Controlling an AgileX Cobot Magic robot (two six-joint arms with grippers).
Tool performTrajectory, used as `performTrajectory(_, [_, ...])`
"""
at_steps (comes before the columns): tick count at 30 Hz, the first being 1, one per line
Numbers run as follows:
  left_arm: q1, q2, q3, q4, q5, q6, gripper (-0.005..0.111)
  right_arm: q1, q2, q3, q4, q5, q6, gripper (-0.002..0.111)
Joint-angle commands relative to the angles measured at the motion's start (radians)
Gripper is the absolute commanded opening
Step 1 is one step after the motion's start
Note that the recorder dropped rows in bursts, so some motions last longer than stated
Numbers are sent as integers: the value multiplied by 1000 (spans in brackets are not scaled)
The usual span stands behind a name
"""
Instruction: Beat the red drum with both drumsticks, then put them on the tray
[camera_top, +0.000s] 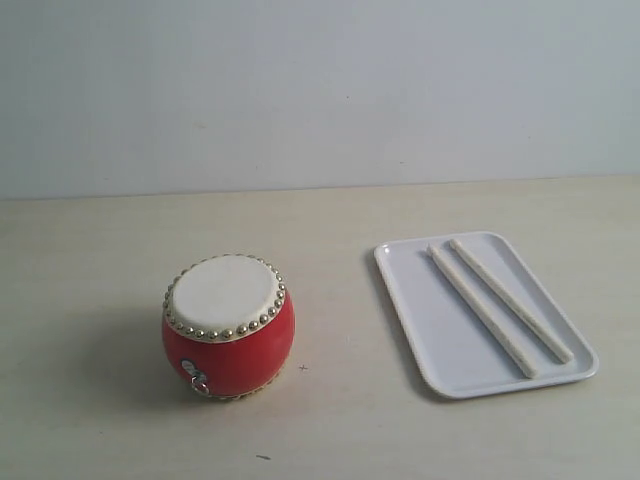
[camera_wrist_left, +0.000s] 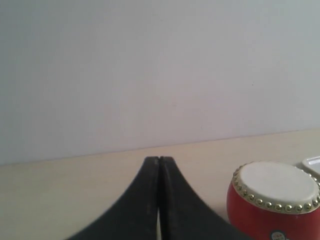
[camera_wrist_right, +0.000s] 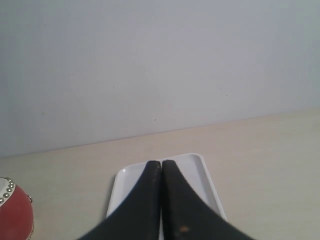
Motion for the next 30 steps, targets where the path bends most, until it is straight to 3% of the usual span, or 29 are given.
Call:
performTrajectory(1, [3,-6,20,8,-30,4,0,-4,-1,4,-7,-6,0,0])
performTrajectory(9, [3,-6,20,2,-116,-5,0,-4,-1,4,-7,-6,0,0])
performTrajectory(11, [3,-6,20,39,-121,-75,0,-4,-1,4,-7,-6,0,0])
performTrajectory(13, [3,-6,34,217,-118,-245,0,-4,-1,4,-7,-6,0,0])
performTrajectory(16, [3,-6,78,738,-123,-762,0,-4,-1,4,-7,-6,0,0])
performTrajectory(18, [3,-6,82,973,-123,-1024,0,-4,-1,4,-7,-6,0,0])
performTrajectory(20, [3,-6,82,1034,-50,-1118,0,-4,-1,4,-7,-6,0,0])
performTrajectory(23, [3,-6,82,1046,12,-1121,0,-4,-1,4,-7,-6,0,0])
performTrajectory(30, [3,-6,82,1096,12,-1171,0,-4,-1,4,-7,-6,0,0])
